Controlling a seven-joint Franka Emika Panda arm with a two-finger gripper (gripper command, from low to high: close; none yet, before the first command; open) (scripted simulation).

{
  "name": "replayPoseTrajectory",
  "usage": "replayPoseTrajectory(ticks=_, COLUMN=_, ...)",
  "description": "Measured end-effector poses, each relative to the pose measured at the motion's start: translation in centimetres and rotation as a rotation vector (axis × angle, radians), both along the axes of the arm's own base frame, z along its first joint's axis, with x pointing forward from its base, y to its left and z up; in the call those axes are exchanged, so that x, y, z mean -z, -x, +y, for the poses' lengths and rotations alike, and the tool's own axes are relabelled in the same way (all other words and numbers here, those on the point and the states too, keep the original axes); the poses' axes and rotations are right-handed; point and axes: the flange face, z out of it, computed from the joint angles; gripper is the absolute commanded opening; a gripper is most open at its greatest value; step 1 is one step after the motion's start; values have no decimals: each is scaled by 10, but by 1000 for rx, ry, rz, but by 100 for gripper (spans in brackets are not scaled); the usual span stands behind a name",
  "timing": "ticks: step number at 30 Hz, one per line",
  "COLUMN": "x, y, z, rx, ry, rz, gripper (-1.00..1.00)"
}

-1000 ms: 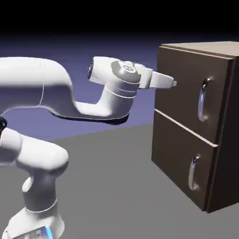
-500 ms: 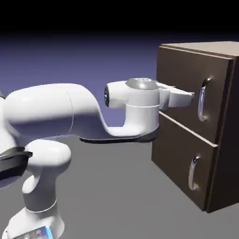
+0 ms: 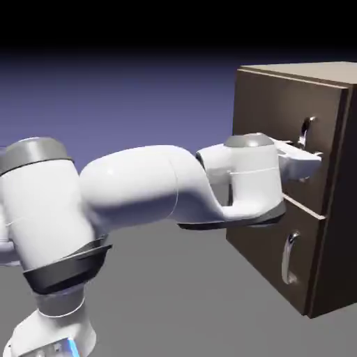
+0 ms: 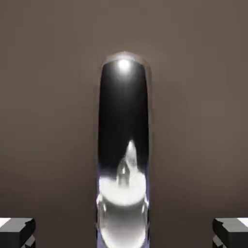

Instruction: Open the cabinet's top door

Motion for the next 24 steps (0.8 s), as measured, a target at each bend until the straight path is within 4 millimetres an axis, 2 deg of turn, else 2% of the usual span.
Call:
replayPoseTrajectory(ticks=6, x=0, y=37, z=15, rx=100, ry=6, rz=-1, gripper=-100)
replayPoseTrajectory(ticks=14, x=0, y=90, z=46, rx=252, ry=2, rz=-1, gripper=-100)
replayPoseTrajectory(ticks=24, x=0, y=139, z=86, rx=410, ry=2, rz=-1, gripper=-100)
